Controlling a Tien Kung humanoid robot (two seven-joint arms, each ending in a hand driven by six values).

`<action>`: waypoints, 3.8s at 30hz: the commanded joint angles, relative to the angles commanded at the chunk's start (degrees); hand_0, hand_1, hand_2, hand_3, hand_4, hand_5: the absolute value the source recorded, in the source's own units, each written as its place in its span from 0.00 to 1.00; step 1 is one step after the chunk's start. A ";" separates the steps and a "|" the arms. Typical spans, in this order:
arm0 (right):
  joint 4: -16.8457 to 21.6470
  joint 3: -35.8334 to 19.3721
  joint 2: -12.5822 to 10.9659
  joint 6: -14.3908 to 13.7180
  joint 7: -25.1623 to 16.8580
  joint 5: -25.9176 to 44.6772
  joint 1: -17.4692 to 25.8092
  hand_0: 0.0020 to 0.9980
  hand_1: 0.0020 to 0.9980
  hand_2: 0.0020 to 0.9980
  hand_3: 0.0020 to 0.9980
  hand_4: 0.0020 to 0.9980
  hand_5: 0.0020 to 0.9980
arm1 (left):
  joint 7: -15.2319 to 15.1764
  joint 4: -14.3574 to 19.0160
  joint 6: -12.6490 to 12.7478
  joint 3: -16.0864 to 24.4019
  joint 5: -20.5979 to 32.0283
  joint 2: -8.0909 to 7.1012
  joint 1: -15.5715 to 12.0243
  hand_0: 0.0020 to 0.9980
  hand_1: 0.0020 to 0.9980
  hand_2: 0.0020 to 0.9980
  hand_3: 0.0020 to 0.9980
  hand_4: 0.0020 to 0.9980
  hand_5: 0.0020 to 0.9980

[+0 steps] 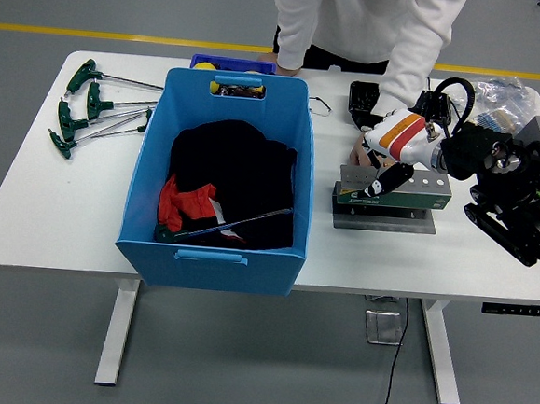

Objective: Lift tool from toolbox,place it in box,lift tool from toolbox,place it in box

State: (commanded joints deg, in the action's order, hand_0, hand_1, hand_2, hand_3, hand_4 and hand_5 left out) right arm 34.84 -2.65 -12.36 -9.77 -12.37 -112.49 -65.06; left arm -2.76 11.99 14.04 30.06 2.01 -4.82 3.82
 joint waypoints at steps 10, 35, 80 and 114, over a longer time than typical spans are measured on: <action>-3.37 -1.31 2.17 2.44 -2.49 -4.99 -1.16 0.71 0.42 0.41 0.33 1.00 0.80 | 0.05 0.17 0.12 -0.02 -0.25 -0.12 0.18 0.69 0.77 0.84 0.85 1.00 0.77; -6.78 -5.27 2.76 6.39 -4.57 -12.56 -1.27 0.68 0.38 0.38 0.29 1.00 0.82 | 0.19 0.47 0.20 -0.37 -0.37 -0.36 0.56 0.69 0.77 0.84 0.85 1.00 0.78; -7.06 1.38 0.27 0.70 -1.59 4.36 -1.98 0.00 0.00 0.00 0.04 0.82 0.70 | 0.26 0.30 0.09 -0.39 -0.35 -0.67 -0.43 0.69 0.77 0.84 0.85 1.00 0.79; 0.65 -11.79 -3.64 11.19 0.74 2.01 -7.98 0.00 0.00 0.00 0.04 0.83 0.72 | -0.10 0.45 0.16 -2.08 1.82 -1.08 -0.64 0.68 0.76 0.83 0.85 1.00 0.80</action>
State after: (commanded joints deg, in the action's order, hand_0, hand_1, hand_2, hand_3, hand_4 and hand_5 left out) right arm 35.49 -14.44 -16.00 1.42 -11.63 -110.48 -73.04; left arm -2.85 12.44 14.19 27.98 3.83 -5.90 3.18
